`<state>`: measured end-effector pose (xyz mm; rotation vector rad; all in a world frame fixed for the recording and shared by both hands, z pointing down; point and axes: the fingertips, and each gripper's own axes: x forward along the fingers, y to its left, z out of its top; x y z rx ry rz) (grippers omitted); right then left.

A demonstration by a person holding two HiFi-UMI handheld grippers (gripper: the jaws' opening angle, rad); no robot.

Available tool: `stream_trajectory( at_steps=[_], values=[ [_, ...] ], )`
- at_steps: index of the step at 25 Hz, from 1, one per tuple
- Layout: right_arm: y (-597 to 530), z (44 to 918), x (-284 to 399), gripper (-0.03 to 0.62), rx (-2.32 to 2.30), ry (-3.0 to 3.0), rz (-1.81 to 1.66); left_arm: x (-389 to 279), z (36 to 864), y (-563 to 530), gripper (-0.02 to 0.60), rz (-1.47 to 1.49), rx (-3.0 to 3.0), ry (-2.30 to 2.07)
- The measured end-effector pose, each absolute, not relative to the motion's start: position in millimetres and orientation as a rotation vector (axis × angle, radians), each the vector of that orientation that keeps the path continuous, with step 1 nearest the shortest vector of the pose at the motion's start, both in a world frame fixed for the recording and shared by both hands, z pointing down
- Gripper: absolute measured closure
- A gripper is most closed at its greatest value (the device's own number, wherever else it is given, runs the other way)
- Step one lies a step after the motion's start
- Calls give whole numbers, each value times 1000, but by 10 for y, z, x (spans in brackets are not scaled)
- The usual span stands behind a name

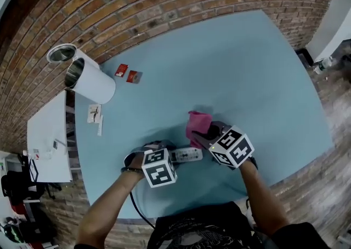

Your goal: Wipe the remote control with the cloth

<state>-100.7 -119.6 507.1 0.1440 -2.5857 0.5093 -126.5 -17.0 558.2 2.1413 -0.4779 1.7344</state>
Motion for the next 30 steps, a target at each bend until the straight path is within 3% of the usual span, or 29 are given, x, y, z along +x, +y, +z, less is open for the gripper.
stream_trajectory(
  at_steps=[6, 13, 18, 23, 30],
  values=[
    [-1326, 4973, -757, 531, 333, -2617, 571, -1253, 5577, -173, 347, 1601, 2098, -461],
    [-1344, 4846, -230, 531, 621, -2663, 757, -1136, 5367, -94, 351, 1029, 1933, -507],
    [-1184, 4875, -150, 531, 667, -2676, 788, -953, 5152, -172, 357, 439, 1804, -545],
    [-1096, 4941, -144, 531, 699, -2674, 800, -840, 5305, -22, 362, 337, 1734, -554],
    [-901, 4895, -234, 531, 664, -2705, 896, -687, 5179, 7, 365, -82, 1491, -497]
  ],
)
